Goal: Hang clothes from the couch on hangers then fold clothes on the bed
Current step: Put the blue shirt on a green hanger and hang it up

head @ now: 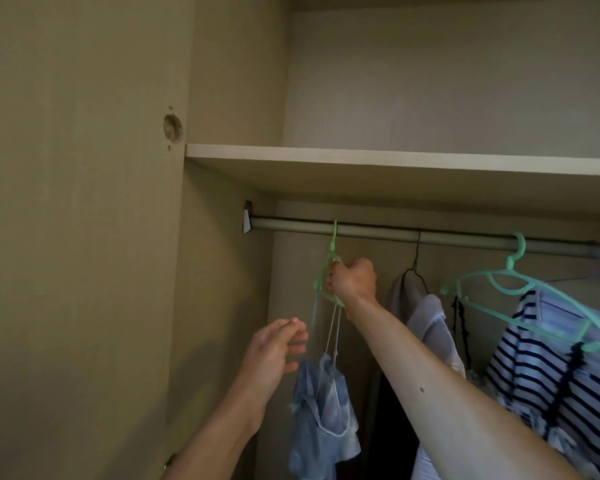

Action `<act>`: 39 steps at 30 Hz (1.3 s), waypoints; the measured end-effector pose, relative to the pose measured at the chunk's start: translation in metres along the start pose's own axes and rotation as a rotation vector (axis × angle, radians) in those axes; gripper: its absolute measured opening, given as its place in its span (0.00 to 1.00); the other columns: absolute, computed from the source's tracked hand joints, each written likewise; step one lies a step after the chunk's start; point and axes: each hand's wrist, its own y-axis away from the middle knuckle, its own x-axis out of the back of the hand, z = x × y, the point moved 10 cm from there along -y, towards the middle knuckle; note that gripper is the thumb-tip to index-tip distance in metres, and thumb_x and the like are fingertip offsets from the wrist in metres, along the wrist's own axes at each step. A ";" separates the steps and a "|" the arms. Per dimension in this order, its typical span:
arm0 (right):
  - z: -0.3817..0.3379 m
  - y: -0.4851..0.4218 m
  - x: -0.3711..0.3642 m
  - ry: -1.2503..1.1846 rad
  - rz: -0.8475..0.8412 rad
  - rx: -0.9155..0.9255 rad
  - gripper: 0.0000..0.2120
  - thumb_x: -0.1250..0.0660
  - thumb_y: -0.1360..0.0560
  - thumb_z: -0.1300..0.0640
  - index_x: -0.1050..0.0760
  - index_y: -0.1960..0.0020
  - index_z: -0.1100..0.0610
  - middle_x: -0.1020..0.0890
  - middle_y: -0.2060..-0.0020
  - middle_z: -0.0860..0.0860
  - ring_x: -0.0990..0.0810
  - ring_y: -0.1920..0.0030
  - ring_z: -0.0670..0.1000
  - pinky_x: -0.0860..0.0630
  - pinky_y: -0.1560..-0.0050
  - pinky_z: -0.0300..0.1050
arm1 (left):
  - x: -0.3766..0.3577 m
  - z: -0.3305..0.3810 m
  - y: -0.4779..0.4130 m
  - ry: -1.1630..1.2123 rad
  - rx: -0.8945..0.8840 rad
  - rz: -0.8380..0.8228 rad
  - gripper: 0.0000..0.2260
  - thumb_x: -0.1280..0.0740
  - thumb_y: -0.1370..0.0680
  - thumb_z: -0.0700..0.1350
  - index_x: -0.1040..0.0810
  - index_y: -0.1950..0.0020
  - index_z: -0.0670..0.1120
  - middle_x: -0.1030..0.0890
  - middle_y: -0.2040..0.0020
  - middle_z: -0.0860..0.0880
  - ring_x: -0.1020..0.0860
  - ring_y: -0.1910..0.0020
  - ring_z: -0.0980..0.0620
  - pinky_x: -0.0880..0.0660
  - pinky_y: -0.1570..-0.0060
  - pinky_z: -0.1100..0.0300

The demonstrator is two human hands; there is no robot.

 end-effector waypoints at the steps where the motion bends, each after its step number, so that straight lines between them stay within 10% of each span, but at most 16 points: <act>1: 0.003 -0.001 -0.001 0.007 -0.007 0.000 0.18 0.37 0.38 0.45 0.25 0.54 0.55 0.15 0.55 0.56 0.14 0.55 0.59 0.17 0.48 0.58 | 0.001 -0.005 -0.002 0.004 0.010 0.001 0.12 0.39 0.16 0.48 0.19 0.46 0.46 0.16 0.45 0.45 0.19 0.44 0.47 0.24 0.39 0.47; 7: 0.025 -0.015 -0.005 0.043 -0.086 -0.015 0.19 0.34 0.43 0.47 0.22 0.57 0.58 0.14 0.57 0.59 0.14 0.56 0.61 0.16 0.52 0.62 | -0.002 -0.020 -0.006 0.034 0.031 -0.021 0.12 0.39 0.16 0.48 0.19 0.46 0.44 0.15 0.46 0.45 0.18 0.45 0.47 0.24 0.38 0.47; 14: 0.009 0.050 0.037 0.160 -0.061 0.058 0.26 0.30 0.23 0.48 0.29 0.29 0.57 0.20 0.40 0.52 0.21 0.38 0.57 0.24 0.37 0.51 | -0.026 -0.012 0.007 0.058 -0.025 -0.100 0.11 0.41 0.16 0.43 0.19 0.48 0.44 0.16 0.47 0.43 0.19 0.45 0.47 0.24 0.40 0.49; 23: 0.054 0.172 0.138 0.232 0.039 0.236 0.23 0.29 0.25 0.50 0.27 0.32 0.53 0.19 0.40 0.47 0.21 0.39 0.43 0.24 0.35 0.46 | -0.061 -0.043 0.050 0.119 -0.141 -0.288 0.13 0.33 0.23 0.48 0.19 0.44 0.40 0.16 0.47 0.42 0.18 0.50 0.50 0.22 0.55 0.66; 39: 0.097 0.402 0.426 0.363 0.671 -0.012 0.21 0.30 0.24 0.50 0.27 0.32 0.48 0.21 0.38 0.42 0.22 0.39 0.40 0.21 0.38 0.51 | -0.266 -0.083 0.276 0.202 0.006 -0.910 0.08 0.35 0.18 0.48 0.17 0.49 0.50 0.15 0.48 0.50 0.18 0.44 0.52 0.24 0.40 0.48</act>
